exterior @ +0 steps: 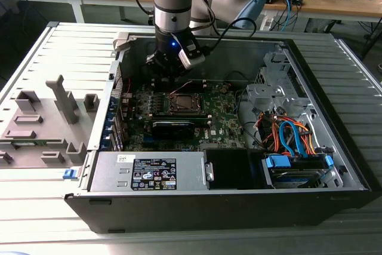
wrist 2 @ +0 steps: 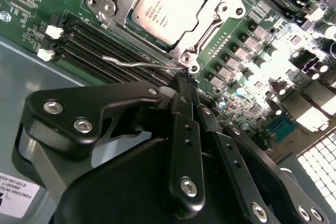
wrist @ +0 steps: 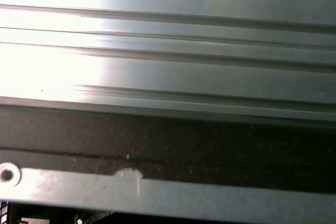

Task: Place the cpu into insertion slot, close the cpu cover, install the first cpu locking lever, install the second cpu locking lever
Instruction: 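Install the first cpu locking lever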

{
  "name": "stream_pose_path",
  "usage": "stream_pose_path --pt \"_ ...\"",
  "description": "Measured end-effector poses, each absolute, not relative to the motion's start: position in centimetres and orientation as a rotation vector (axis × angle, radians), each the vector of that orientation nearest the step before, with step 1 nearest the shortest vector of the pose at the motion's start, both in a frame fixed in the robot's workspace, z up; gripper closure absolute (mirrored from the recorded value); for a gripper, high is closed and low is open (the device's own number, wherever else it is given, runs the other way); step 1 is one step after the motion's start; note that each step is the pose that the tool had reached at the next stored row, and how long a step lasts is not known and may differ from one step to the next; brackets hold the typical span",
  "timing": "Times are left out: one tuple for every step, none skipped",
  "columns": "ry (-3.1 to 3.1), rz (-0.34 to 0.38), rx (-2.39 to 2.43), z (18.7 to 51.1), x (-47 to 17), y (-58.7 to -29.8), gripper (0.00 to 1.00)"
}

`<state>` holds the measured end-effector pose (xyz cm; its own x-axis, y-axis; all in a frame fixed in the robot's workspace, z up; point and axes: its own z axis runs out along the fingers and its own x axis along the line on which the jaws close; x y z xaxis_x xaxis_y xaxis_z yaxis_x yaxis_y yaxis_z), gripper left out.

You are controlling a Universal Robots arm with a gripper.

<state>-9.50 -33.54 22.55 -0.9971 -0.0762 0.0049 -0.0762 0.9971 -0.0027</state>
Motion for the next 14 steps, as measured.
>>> stream_pose_path --pt "-3.134 0.004 0.122 22.43 -9.49 -33.51 0.89" --pt "-3.134 0.004 0.124 22.34 -9.49 -33.48 0.89" --pt "-3.134 0.004 0.124 22.29 -9.5 -33.48 0.89" --pt "-3.134 0.004 0.125 22.22 -9.5 -33.47 0.89" --pt "-3.134 0.004 0.126 22.13 -9.5 -33.47 0.89" --pt "-3.134 0.004 0.127 22.05 -9.5 -33.47 0.89" --pt "-3.134 0.004 0.128 21.94 -9.49 -33.46 0.89" --pt "-3.134 0.004 0.129 21.86 -9.49 -33.45 0.89" --pt "-3.134 0.004 0.129 21.79 -9.48 -33.44 0.89" --pt "-3.134 0.004 0.13 21.73 -9.47 -33.44 0.89" --pt "-3.134 0.004 0.132 21.62 -9.45 -33.43 0.89" --pt "-3.134 0.004 0.133 21.56 -9.44 -33.43 0.89" --pt "-3.134 0.004 0.134 21.5 -9.42 -33.43 0.89" --pt "-3.134 0.005 0.135 21.44 -9.4 -33.42 0.89"
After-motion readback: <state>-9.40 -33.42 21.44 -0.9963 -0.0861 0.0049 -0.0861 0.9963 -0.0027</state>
